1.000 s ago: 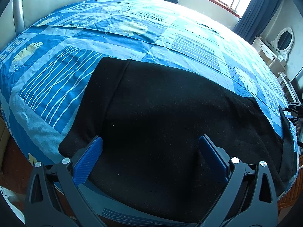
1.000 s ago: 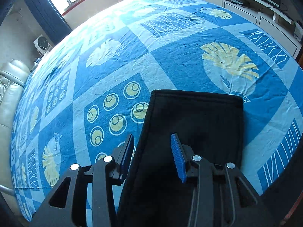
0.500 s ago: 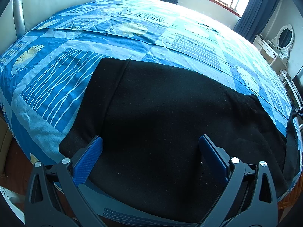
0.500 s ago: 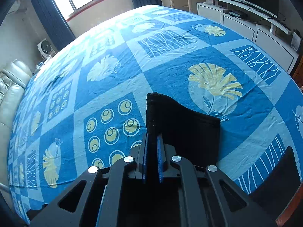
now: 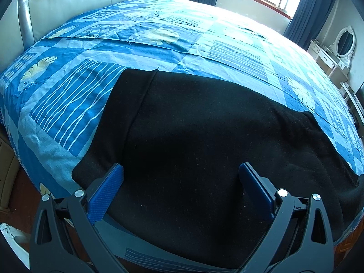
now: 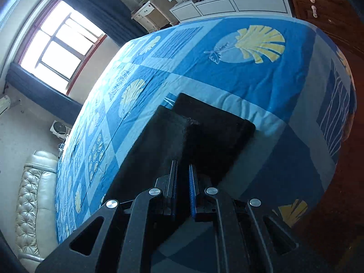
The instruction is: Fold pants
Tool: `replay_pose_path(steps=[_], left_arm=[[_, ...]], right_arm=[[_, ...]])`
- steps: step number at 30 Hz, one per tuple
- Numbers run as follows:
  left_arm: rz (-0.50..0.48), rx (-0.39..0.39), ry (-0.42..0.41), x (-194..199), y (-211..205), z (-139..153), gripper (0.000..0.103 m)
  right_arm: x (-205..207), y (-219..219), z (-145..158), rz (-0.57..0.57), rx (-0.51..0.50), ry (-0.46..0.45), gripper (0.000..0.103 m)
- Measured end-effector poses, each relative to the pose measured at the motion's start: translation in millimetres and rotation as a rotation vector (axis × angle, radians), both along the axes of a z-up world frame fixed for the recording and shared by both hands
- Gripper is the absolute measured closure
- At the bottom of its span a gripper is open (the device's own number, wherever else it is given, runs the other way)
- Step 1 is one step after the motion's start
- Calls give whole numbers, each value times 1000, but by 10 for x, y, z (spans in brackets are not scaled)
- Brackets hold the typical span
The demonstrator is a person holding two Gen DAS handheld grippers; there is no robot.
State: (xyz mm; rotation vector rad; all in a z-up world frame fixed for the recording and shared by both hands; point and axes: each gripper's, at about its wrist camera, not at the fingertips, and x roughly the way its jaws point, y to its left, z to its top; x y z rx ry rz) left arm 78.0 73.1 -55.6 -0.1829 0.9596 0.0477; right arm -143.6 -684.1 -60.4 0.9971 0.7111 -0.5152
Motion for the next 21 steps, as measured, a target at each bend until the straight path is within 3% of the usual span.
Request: replay_pose_path(steps=[4, 8, 11, 13, 17, 19, 21], left_arm=[[6, 10, 1, -2, -19, -1, 2], [11, 16, 8, 8, -24, -2, 2], [19, 20, 9, 9, -28, -5, 2], [24, 22, 5, 4, -34, -6, 2], [34, 26, 0, -7, -42, -8, 2], [36, 26, 0, -5, -44, -8, 2], [36, 27, 1, -6, -46, -10, 2]], right_arm=[[-191, -76, -69, -9, 34, 9, 94], [-186, -170, 387, -7, -114, -33, 94], [159, -334, 607, 98, -127, -80, 83], [483, -450, 578, 211, -91, -98, 65], [1032, -568, 345, 328, -81, 10, 63], [1165, -593, 243, 345, -110, 67, 63], [1249, -618, 121, 375, -66, 75, 63]])
